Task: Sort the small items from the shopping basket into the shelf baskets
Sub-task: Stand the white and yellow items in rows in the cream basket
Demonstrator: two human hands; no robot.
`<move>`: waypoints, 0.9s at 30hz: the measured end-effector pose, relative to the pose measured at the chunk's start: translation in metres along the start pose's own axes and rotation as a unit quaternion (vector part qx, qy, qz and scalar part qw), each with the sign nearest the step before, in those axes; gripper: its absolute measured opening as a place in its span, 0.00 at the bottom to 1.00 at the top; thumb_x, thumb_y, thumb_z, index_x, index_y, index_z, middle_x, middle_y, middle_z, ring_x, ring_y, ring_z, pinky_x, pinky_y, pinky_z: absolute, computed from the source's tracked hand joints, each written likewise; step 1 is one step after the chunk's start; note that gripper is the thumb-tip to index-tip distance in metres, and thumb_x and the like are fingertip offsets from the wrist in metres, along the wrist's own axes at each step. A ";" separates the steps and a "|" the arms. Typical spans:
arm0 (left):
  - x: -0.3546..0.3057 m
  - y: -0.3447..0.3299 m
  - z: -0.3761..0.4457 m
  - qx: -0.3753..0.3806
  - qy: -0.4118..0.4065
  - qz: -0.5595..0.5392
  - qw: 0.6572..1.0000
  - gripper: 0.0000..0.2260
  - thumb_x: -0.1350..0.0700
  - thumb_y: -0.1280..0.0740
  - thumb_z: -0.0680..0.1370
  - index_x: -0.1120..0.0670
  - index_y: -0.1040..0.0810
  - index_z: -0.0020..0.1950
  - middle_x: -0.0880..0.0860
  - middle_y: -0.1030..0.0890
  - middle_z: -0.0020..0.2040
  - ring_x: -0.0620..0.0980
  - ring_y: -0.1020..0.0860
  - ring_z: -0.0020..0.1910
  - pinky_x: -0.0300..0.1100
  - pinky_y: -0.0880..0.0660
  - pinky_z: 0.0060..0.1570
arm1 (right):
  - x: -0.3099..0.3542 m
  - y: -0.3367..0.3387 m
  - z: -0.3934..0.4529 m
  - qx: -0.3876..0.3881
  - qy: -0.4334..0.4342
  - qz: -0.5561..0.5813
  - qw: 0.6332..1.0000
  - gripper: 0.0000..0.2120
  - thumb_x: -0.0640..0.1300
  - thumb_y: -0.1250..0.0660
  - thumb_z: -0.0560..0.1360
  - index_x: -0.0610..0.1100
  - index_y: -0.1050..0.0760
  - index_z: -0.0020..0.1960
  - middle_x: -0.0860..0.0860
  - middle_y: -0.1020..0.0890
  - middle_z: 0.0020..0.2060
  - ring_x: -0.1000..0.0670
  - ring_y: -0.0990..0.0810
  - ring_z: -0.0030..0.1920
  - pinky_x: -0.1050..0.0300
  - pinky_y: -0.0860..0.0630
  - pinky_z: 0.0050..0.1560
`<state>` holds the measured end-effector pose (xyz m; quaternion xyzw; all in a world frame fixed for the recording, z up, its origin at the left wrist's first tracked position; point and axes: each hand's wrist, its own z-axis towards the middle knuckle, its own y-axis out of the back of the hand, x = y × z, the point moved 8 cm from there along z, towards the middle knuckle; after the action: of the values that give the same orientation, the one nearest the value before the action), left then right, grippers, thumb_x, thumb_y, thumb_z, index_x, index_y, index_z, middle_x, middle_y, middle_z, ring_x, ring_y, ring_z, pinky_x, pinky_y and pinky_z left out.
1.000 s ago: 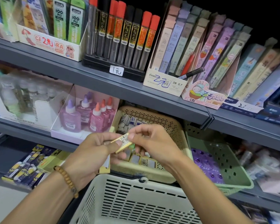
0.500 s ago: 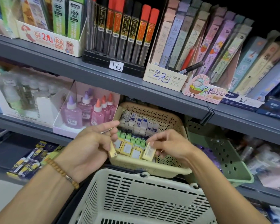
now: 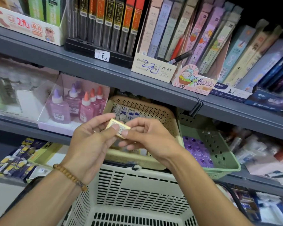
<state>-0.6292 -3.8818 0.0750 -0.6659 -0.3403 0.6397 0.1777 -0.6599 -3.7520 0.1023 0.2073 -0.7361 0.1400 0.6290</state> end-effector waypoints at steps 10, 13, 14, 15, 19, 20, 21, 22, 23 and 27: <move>0.006 -0.037 -0.023 0.188 -0.229 0.693 0.658 0.11 0.46 0.28 0.73 0.44 0.19 0.54 0.39 0.26 0.46 0.37 0.27 0.47 0.35 0.28 0.53 | -0.024 0.105 -0.002 -0.141 -0.113 -0.191 0.965 0.04 0.33 0.28 0.72 0.38 0.20 0.46 0.46 0.16 0.36 0.54 0.20 0.32 0.63 0.21 0.34; 0.015 -0.036 -0.022 0.212 -0.214 0.691 0.657 0.08 0.49 0.30 0.76 0.45 0.18 0.54 0.39 0.27 0.45 0.37 0.29 0.47 0.30 0.32 0.53 | -0.050 0.089 0.011 -0.070 -0.155 -0.282 0.944 0.04 0.34 0.29 0.74 0.39 0.17 0.42 0.53 0.17 0.31 0.57 0.20 0.30 0.64 0.22 0.35; 0.016 -0.035 -0.022 0.211 -0.216 0.690 0.658 0.08 0.50 0.30 0.76 0.45 0.18 0.54 0.39 0.27 0.45 0.37 0.29 0.47 0.28 0.33 0.52 | -0.056 0.084 0.015 -0.067 -0.153 -0.290 0.942 0.05 0.35 0.29 0.75 0.40 0.17 0.40 0.55 0.17 0.31 0.58 0.21 0.29 0.64 0.22 0.34; 0.016 -0.034 -0.021 0.207 -0.218 0.688 0.661 0.07 0.51 0.30 0.76 0.45 0.18 0.54 0.38 0.27 0.45 0.37 0.29 0.47 0.26 0.35 0.51 | -0.060 0.082 0.019 -0.073 -0.146 -0.296 0.941 0.07 0.35 0.29 0.75 0.41 0.16 0.39 0.56 0.17 0.32 0.58 0.21 0.29 0.64 0.23 0.34; 0.017 -0.031 -0.018 0.198 -0.215 0.688 0.664 0.06 0.51 0.29 0.75 0.46 0.18 0.51 0.38 0.27 0.43 0.34 0.29 0.46 0.24 0.35 0.47 | -0.064 0.081 0.019 -0.071 -0.141 -0.300 0.941 0.08 0.40 0.31 0.77 0.43 0.16 0.41 0.58 0.18 0.29 0.59 0.22 0.28 0.65 0.25 0.32; 0.018 -0.031 -0.017 0.193 -0.214 0.687 0.667 0.05 0.51 0.28 0.75 0.46 0.17 0.50 0.39 0.27 0.43 0.34 0.29 0.46 0.25 0.34 0.48 | -0.062 0.080 0.017 -0.073 -0.136 -0.296 0.943 0.08 0.41 0.32 0.78 0.44 0.16 0.42 0.56 0.18 0.28 0.59 0.22 0.28 0.65 0.25 0.32; 0.017 -0.030 -0.017 0.188 -0.213 0.682 0.674 0.05 0.51 0.28 0.74 0.46 0.17 0.50 0.39 0.26 0.43 0.35 0.28 0.46 0.28 0.32 0.50 | -0.057 0.081 0.014 -0.085 -0.126 -0.294 0.944 0.09 0.41 0.33 0.79 0.45 0.17 0.42 0.53 0.18 0.30 0.57 0.22 0.29 0.64 0.25 0.32; 0.016 -0.030 -0.018 0.183 -0.212 0.684 0.673 0.06 0.51 0.27 0.74 0.46 0.18 0.50 0.40 0.26 0.44 0.36 0.27 0.45 0.32 0.29 0.51 | -0.051 0.082 0.011 -0.106 -0.106 -0.293 0.944 0.09 0.41 0.35 0.79 0.46 0.18 0.43 0.51 0.17 0.34 0.56 0.21 0.32 0.63 0.25 0.33; 0.014 -0.030 -0.019 0.172 -0.212 0.688 0.672 0.07 0.51 0.27 0.73 0.47 0.18 0.50 0.40 0.26 0.44 0.38 0.27 0.45 0.34 0.28 0.52 | -0.041 0.083 0.005 -0.133 -0.082 -0.293 0.943 0.09 0.41 0.35 0.79 0.47 0.19 0.43 0.51 0.17 0.38 0.56 0.20 0.34 0.62 0.25 0.35; -0.009 -0.027 -0.023 0.088 -0.220 0.649 0.723 0.09 0.50 0.28 0.74 0.48 0.18 0.53 0.41 0.23 0.44 0.36 0.24 0.43 0.31 0.27 0.48 | 0.000 0.078 -0.035 -0.230 0.013 -0.231 0.945 0.09 0.42 0.37 0.80 0.52 0.21 0.45 0.51 0.16 0.42 0.57 0.16 0.39 0.56 0.20 0.44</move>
<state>-0.6126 -3.8642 0.1024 -0.5460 0.2040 0.7540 -0.3030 -0.6675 -3.6671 0.1120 0.2199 -0.6720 -0.1795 0.6839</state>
